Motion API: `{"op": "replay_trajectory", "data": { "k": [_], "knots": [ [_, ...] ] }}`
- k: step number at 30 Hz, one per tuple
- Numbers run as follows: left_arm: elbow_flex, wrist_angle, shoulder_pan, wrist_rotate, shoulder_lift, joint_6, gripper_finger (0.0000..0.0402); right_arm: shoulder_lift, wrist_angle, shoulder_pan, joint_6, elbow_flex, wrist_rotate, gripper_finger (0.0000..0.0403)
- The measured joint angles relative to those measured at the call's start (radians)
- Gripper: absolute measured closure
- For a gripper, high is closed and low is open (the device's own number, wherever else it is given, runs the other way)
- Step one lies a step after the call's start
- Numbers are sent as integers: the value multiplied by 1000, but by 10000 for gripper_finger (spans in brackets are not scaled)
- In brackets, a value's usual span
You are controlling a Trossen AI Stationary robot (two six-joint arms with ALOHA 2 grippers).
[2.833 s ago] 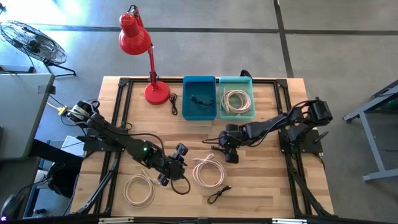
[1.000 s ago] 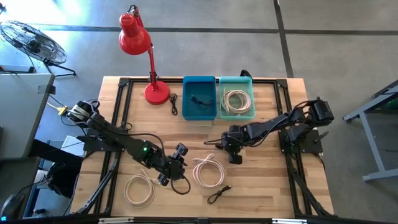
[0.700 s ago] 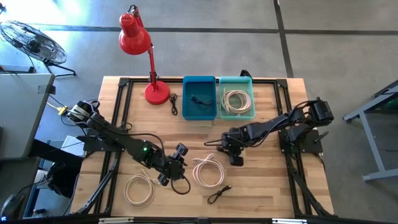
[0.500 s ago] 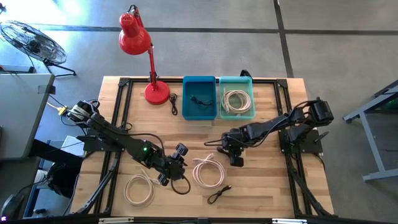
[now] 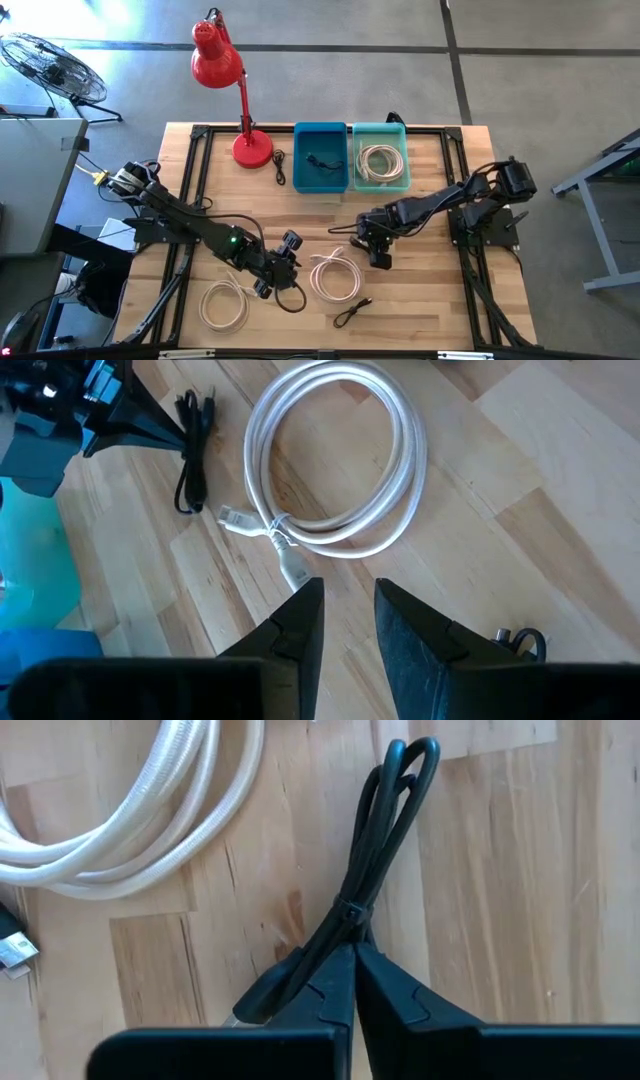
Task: Pick & Place USB Port
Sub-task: Put the black USB cable into the blue bin
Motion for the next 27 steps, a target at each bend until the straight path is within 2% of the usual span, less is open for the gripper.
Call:
{"op": "replay_trajectory", "data": {
  "k": [9,15,21,27],
  "knots": [
    [0,0,0,0,0,0,314,11,-21,3,5,0,-12,332],
    [0,0,0,0,0,0,314,94,10,1,5,8,-55,308],
    [0,1,0,-2,0,0,314,110,37,-5,-23,8,-60,321],
    [0,2,0,-2,0,0,314,99,54,3,-60,3,-16,391]
  ]
}}
